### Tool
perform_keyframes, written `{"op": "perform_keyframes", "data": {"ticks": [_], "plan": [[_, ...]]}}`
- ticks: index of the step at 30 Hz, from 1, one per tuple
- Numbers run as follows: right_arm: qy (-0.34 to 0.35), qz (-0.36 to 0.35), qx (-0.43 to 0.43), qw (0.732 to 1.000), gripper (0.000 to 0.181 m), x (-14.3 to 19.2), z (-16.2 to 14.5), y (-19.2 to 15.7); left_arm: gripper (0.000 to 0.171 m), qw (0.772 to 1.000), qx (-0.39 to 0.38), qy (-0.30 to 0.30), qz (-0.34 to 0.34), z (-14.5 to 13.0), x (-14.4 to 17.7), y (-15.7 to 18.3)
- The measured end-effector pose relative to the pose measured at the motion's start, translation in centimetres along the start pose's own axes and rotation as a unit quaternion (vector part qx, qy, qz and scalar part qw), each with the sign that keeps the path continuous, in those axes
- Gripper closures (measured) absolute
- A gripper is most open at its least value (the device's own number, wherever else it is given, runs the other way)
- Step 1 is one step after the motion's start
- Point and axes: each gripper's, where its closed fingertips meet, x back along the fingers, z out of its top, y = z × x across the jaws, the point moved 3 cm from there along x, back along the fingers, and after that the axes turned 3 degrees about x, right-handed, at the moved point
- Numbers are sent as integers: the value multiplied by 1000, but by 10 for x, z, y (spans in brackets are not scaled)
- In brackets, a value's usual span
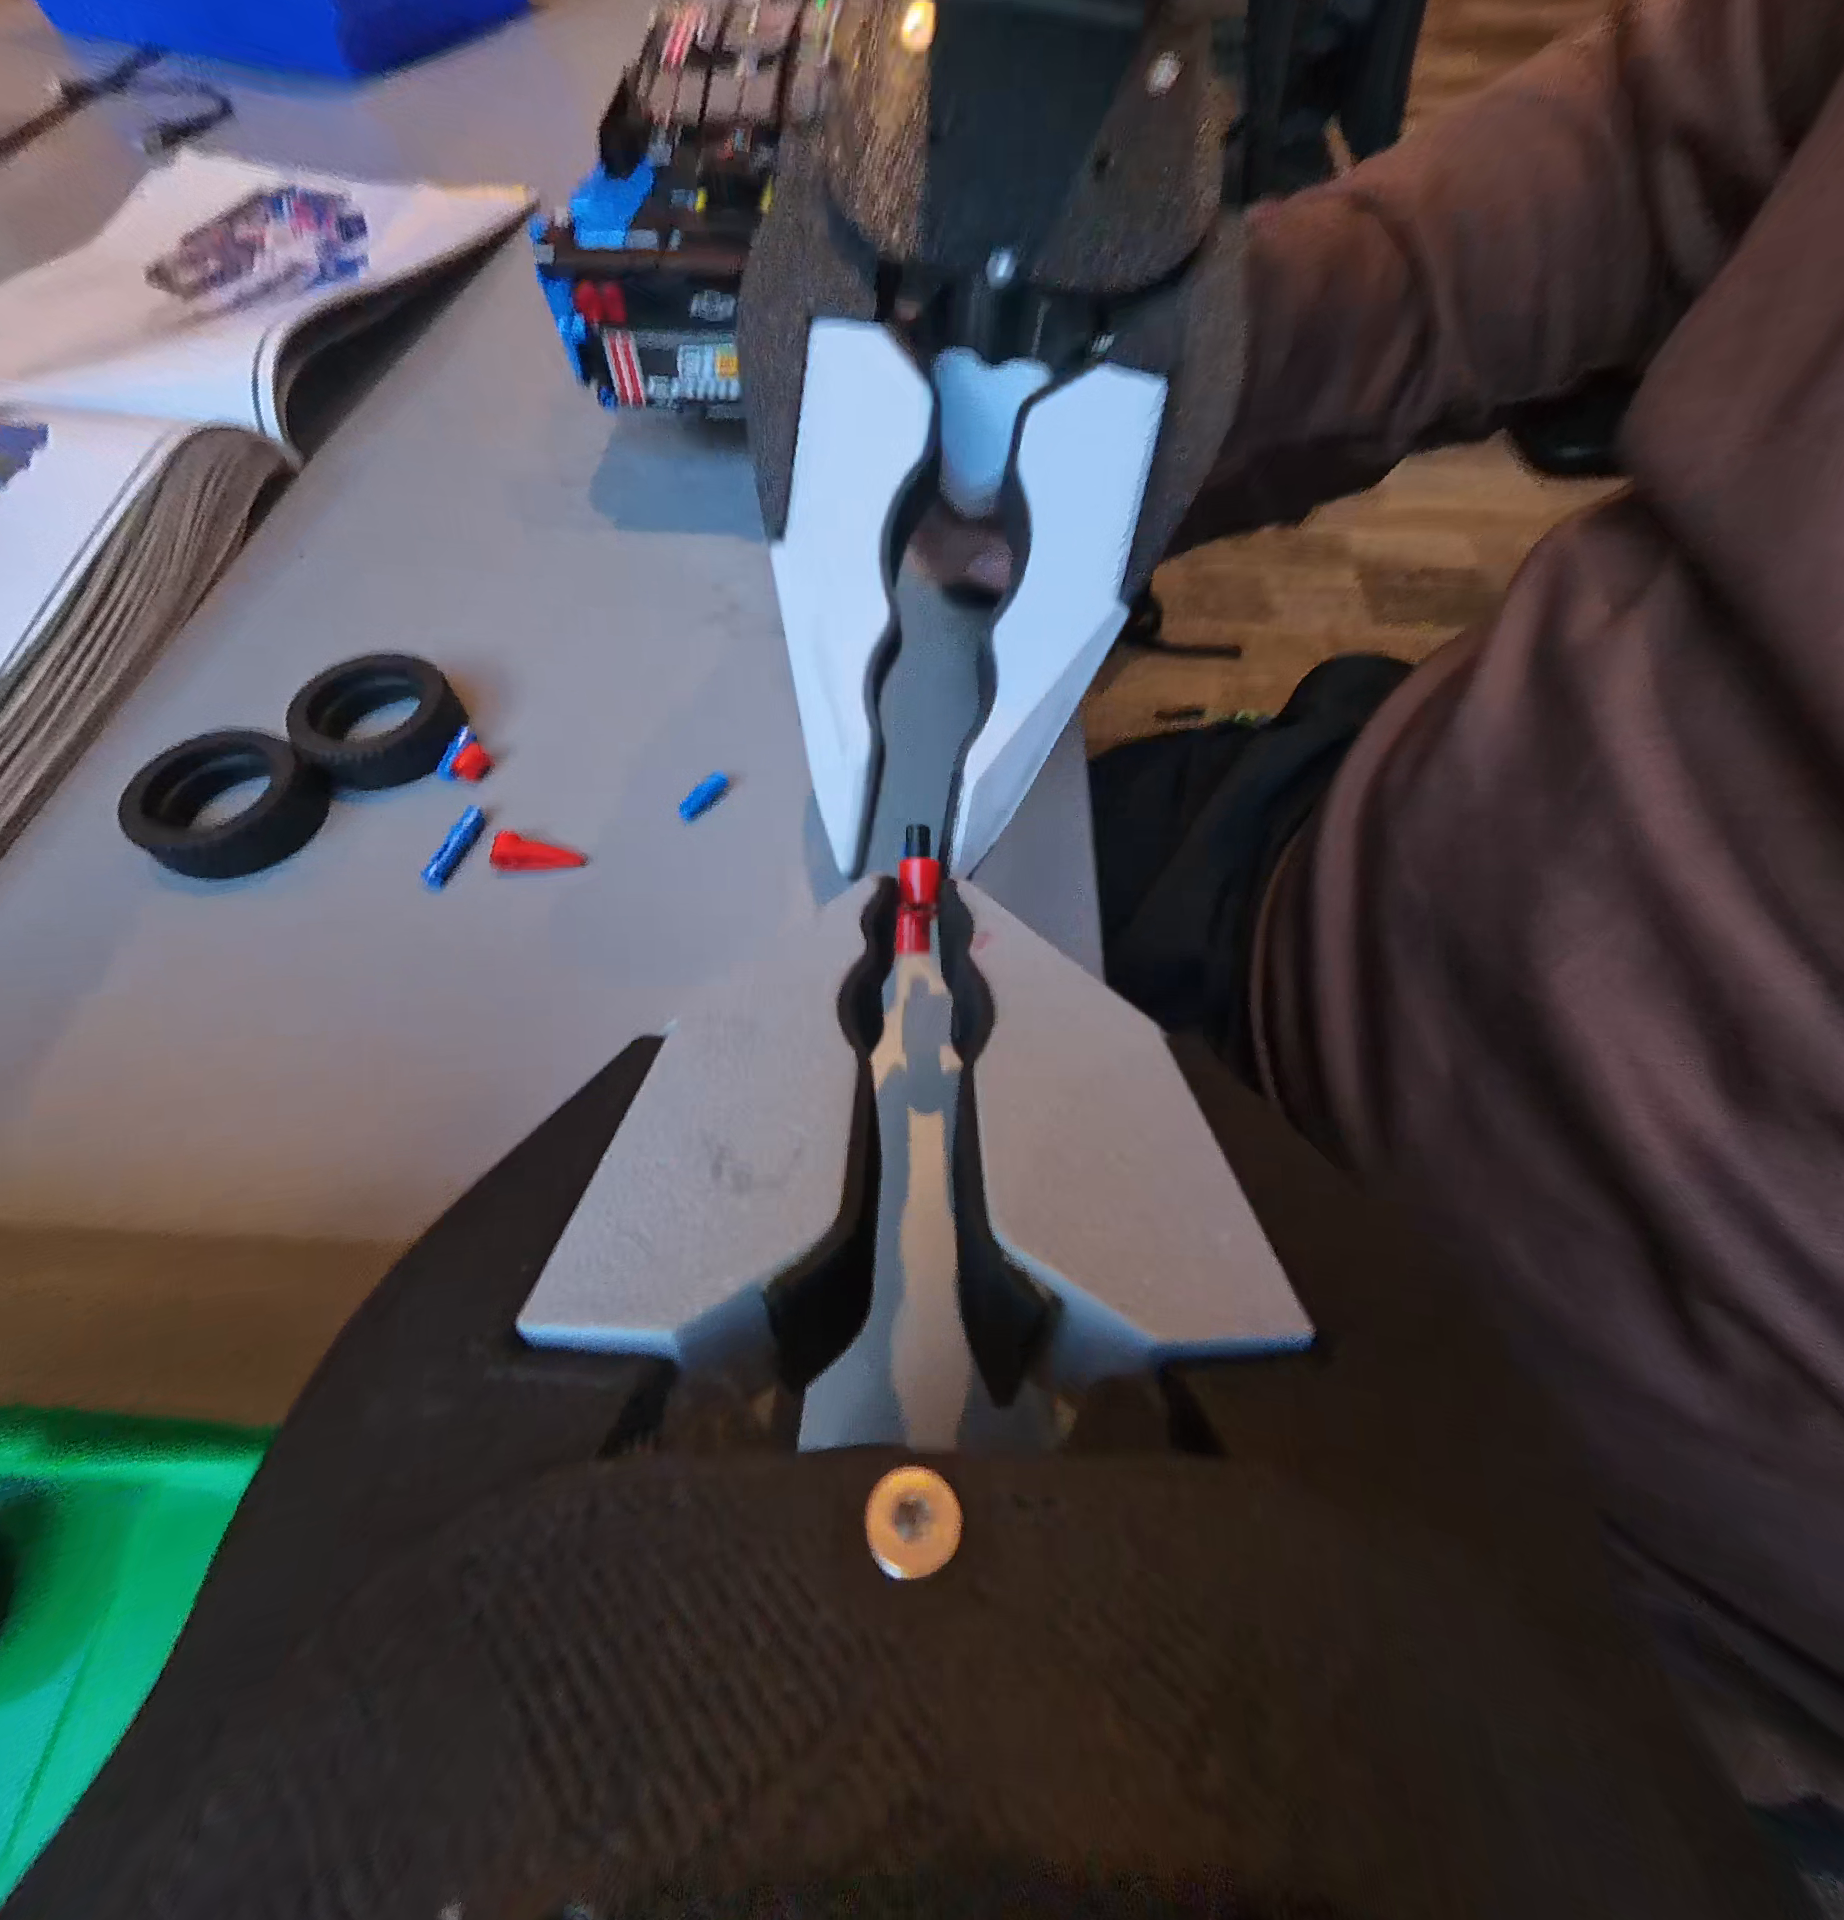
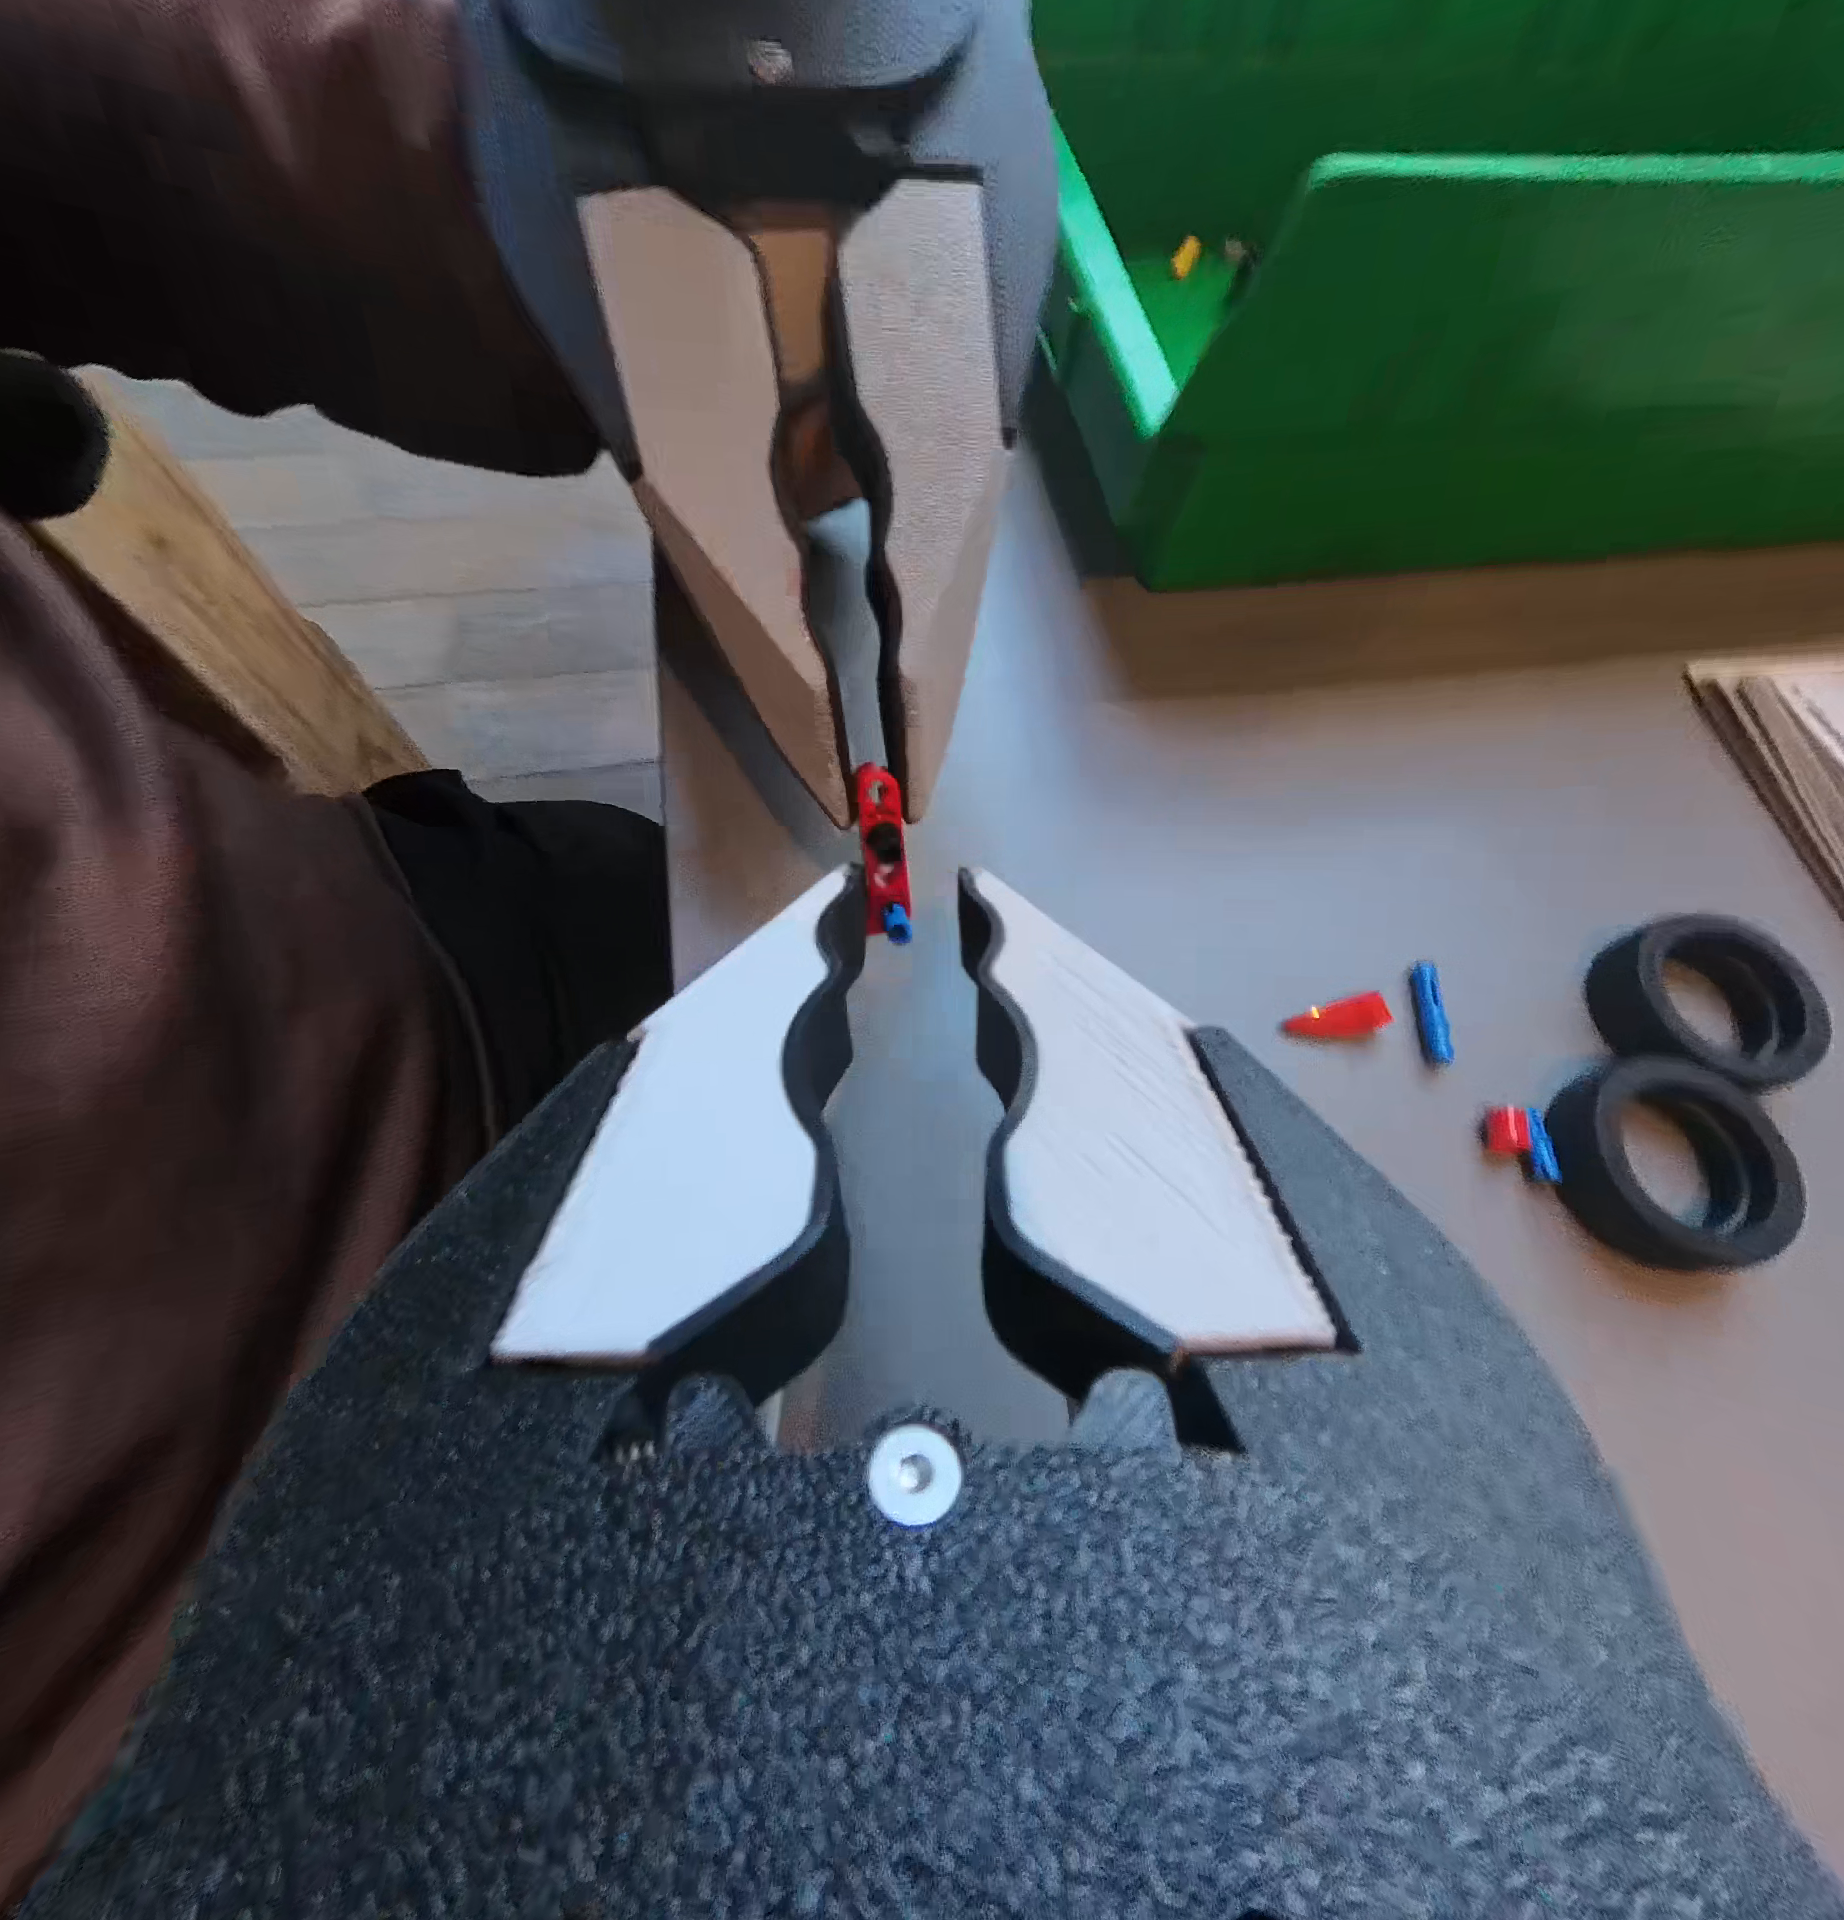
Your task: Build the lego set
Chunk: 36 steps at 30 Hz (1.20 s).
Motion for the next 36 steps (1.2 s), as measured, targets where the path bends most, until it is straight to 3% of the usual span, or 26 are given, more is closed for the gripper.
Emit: {"op": "perform_keyframes", "data": {"ticks": [6, 13, 15, 18, 23, 27, 36], "plan": [[-55, -108, -82, 989, 161, 18, -19, 25, 167, 996, -8, -89, 30, -18, -6, -10], [-110, -187, -107, 970, 161, 36, -37, 39, 167, 992, -10, -126, 20, -26, 3, -17], [-114, -171, -112, 972, 161, 30, -35, 36, 167, 989, -17, -148, 21, -27, 7, -17], [-60, -92, -98, 989, 164, 16, -10, 12, 167, 985, -20, -171, 18, -27, 9, -14], [-68, -51, -54, 995, 164, -8, -3, -5, 167, 986, -19, -163, 13, -25, 4, -8], [-93, -24, -70, 993, 166, -23, -14, -9, 166, 991, -2, -130, 7, -18, 0, -9], [-95, -29, -97, 990, 159, -18, -17, 0, 166, 992, 9, -122, 12, -19, -5, -15]]}}
